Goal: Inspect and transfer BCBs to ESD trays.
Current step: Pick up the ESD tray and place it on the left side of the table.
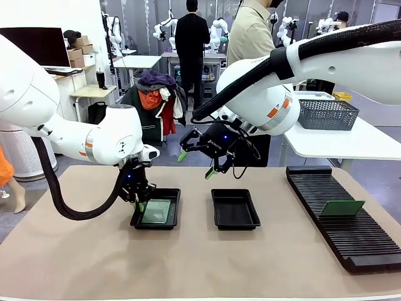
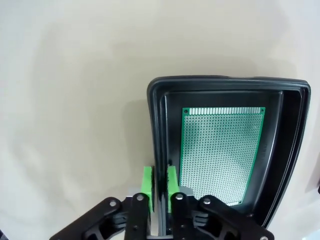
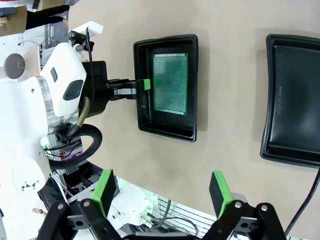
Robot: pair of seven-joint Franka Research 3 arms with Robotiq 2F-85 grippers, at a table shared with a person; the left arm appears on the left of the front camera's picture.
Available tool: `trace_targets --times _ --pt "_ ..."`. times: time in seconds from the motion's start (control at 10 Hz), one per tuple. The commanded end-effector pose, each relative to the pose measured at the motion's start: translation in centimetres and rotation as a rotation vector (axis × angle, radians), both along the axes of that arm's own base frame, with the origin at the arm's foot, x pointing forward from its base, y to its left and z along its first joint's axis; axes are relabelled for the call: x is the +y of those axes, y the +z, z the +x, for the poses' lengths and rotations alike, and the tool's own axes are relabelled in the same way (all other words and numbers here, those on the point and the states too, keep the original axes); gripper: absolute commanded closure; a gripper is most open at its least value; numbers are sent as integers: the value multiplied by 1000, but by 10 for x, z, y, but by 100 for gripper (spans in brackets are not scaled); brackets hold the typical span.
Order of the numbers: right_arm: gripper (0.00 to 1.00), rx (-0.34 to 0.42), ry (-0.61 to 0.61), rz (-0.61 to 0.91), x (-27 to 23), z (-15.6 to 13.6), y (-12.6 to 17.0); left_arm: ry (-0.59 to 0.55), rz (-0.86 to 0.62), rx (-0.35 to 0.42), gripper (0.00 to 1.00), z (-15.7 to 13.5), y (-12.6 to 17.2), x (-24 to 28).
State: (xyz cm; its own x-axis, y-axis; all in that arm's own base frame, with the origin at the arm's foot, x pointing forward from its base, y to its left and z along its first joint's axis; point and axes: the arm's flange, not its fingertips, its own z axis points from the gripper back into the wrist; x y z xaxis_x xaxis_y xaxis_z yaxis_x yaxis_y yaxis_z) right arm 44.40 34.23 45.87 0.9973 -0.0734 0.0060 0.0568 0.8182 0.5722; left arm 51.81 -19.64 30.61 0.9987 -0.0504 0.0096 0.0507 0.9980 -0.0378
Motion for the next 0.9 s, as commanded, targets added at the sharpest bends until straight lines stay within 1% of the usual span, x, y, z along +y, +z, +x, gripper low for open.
trace_targets --times 0.0,0.1,0.5,0.7,0.8 --pt "0 3 -10 -15 1 1 0 16 33 -12 93 3 0 -3" --pt "0 3 -10 -15 1 1 0 18 29 -14 100 3 -1 -2" --pt "0 3 -10 -15 1 1 0 25 -8 -4 100 3 -2 3" --pt "0 3 -10 -15 1 1 0 23 -63 7 100 5 -2 13" --pt "0 3 -10 -15 1 1 0 9 -131 16 100 4 0 19"
